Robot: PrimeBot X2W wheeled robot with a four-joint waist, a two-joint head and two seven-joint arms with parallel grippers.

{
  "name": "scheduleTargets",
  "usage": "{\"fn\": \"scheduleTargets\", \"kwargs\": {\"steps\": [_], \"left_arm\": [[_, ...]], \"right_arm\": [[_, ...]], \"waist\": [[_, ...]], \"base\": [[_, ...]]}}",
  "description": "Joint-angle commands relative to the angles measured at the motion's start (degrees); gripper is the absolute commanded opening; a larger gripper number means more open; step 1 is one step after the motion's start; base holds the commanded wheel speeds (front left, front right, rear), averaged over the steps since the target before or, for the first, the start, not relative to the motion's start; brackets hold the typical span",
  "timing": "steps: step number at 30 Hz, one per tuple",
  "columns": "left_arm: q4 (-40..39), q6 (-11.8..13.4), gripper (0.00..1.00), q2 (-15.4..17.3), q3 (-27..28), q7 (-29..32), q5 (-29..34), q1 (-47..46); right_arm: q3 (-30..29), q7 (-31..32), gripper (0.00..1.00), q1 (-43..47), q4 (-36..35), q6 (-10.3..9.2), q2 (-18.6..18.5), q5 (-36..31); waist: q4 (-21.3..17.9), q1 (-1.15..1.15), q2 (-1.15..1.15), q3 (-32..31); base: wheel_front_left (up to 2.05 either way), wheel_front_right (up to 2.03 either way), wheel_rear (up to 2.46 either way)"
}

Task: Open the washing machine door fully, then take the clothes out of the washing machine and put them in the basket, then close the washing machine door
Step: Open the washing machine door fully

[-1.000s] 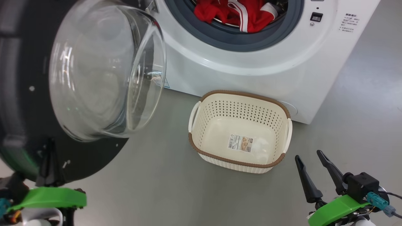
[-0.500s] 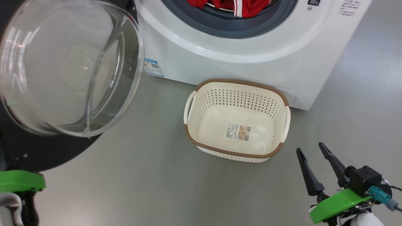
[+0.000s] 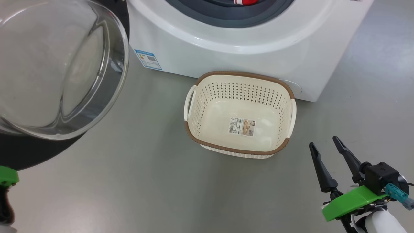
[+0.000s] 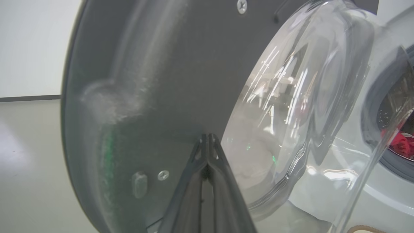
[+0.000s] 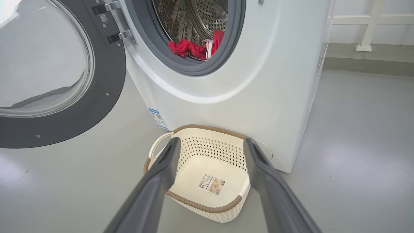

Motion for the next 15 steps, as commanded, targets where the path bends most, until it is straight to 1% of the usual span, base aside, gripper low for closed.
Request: {"fn": "scheduleTargets", "kwargs": {"steps": [1,10,15], "left_arm": [[-0.72,0.11,0.00,3.99,2.06,-0.51,0.45,-1.30],[0.25,0.10,0.00,4.65,2.10,-0.51,0.55,-1.91],[0.52,0.10,0.00,4.64,-0.13,-0.51,0.19,-0.44]], "right_arm": [[0.77,-0.52,1.00,-1.58,-1.61,0.43,-0.25,-0.72],[0.32,-0.52,1.00,-1.43,-1.67,0.43,0.01,-0.92],[0.64,-0.52,1.00,-1.31,-1.40,0.43,0.36,-0.87]], "waist": [[-0.14,0.00,0.00,0.17],[-0.30,0.00,0.00,-0.03],[-0.65,0.00,0.00,-1.16]], "base": [[0.00,0.00,0.00],[0.00,0.00,0.00],[0.00,0.00,0.00]]}}
